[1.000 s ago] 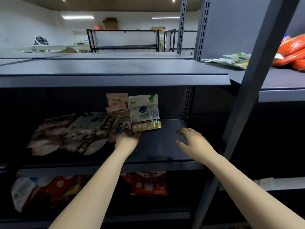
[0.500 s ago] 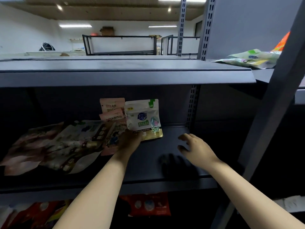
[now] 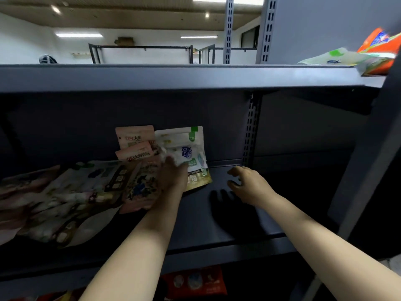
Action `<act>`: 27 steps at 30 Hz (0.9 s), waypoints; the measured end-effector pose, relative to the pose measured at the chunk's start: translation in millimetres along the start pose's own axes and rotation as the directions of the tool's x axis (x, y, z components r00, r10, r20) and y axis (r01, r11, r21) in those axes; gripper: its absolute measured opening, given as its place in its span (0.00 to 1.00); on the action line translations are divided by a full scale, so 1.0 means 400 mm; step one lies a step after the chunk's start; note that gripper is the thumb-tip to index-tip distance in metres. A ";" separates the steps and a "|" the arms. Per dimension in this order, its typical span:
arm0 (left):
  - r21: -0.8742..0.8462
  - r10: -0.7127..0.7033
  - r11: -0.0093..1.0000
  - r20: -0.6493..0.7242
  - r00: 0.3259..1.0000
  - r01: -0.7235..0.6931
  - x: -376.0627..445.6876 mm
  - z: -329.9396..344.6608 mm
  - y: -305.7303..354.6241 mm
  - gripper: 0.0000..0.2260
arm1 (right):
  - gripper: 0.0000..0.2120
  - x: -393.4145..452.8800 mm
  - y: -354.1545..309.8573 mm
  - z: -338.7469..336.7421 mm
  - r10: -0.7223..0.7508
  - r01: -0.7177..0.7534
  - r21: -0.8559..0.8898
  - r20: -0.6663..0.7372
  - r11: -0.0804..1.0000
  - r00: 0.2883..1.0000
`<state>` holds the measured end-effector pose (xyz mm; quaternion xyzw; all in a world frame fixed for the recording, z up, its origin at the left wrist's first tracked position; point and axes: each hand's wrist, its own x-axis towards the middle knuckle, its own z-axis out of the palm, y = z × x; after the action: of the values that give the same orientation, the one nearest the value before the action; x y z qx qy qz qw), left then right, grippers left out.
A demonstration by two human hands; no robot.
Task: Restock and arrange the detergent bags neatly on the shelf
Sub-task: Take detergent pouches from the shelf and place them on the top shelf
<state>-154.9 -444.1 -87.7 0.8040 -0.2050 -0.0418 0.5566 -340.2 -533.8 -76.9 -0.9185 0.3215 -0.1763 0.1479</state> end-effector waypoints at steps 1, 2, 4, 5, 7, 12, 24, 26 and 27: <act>-0.058 0.033 0.998 -0.030 0.999 -0.034 0.002 -0.016 0.010 0.19 | 0.19 0.016 -0.004 0.003 0.014 -0.015 0.021 0.008 1.000 1.000; -0.112 0.064 0.991 -0.071 0.995 -0.072 0.000 -0.040 0.021 0.18 | 0.18 0.033 -0.007 0.010 0.034 -0.035 0.059 0.018 0.998 0.999; -0.223 0.096 0.966 -0.165 0.982 -0.132 0.008 -0.094 0.012 0.16 | 0.18 0.063 -0.015 0.033 0.084 -0.090 0.156 0.040 0.984 0.996; -0.249 0.108 0.956 -0.202 0.973 -0.158 0.004 -0.124 0.006 0.16 | 0.17 0.075 -0.018 0.047 0.109 -0.115 0.191 0.044 0.975 0.993; -0.258 0.133 0.946 -0.250 0.959 -0.198 -0.003 -0.173 -0.014 0.17 | 0.19 0.097 -0.024 0.081 0.142 -0.150 0.226 0.053 0.963 0.989; -0.176 0.177 0.954 -0.329 0.928 -0.244 -0.024 -0.229 -0.057 0.04 | 0.30 0.166 -0.047 0.139 0.231 -0.244 0.338 0.080 0.909 0.970; -0.078 0.197 0.966 -0.390 0.899 -0.246 -0.057 -0.239 -0.076 0.07 | 0.64 0.423 0.103 0.387 0.232 -0.348 0.628 0.262 0.696 0.937; -0.071 0.211 0.963 -0.389 0.897 -0.258 -0.052 -0.235 -0.078 0.07 | 0.53 0.404 0.090 0.370 0.226 -0.334 0.680 0.246 0.652 0.942; -0.068 0.207 0.965 -0.387 0.898 -0.252 -0.049 -0.233 -0.079 0.08 | 0.45 0.364 0.057 0.329 0.217 -0.311 0.732 0.224 0.606 0.950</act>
<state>-136.5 -345.6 -84.7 0.7332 -0.1850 0.1675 0.6326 -190.9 -623.6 -170.0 -0.7220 0.3410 -0.2188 0.5609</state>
